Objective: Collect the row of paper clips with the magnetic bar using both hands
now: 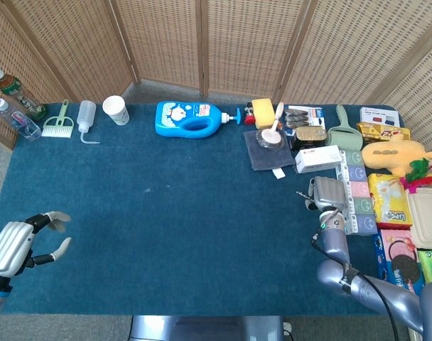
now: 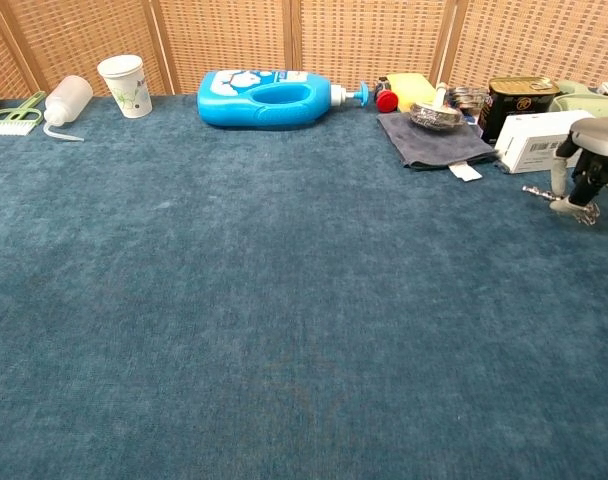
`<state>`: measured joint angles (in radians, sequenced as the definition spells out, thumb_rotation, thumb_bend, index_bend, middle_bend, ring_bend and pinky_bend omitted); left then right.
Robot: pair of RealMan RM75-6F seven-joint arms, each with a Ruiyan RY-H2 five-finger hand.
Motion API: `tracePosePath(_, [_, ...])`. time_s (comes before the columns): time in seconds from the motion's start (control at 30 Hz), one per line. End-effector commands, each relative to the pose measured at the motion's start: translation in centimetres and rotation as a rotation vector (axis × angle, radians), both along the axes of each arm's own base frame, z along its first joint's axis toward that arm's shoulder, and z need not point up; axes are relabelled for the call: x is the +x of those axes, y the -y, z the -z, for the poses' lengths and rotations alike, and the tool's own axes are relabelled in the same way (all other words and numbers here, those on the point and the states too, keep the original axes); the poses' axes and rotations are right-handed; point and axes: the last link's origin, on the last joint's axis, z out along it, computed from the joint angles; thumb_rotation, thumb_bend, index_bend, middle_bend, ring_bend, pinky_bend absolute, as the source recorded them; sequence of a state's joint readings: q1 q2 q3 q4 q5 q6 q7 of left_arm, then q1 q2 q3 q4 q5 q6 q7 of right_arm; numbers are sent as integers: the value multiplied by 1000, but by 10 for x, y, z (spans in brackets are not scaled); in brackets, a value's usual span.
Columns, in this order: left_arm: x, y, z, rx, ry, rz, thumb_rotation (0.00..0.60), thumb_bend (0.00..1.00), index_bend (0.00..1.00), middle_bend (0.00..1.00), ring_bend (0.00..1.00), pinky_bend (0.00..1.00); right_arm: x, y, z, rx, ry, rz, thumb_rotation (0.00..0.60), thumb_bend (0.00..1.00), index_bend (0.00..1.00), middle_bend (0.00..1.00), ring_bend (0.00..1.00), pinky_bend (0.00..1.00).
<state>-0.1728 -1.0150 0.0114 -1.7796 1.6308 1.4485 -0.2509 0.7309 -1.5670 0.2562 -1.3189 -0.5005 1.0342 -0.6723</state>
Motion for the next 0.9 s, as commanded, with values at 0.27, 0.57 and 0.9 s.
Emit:
tracePosePath(0.27, [-2,-1,1,-2,3,-2,352,315,341,506,471,917,43,3,-4,-2,42,-96,600,437,654,851,917,1000])
tracePosePath(0.57, [-10,3,-4,12,3,-23,351,315,341,506,471,917,85,17,6,18,52,-156,600,438,652,851,917,1000])
tracePosePath(0.9, [-18,7,-8,24,5,-45,352,316,341,506,471,917,110,26,31,68,23,-178,600,437,646,851,916,1000])
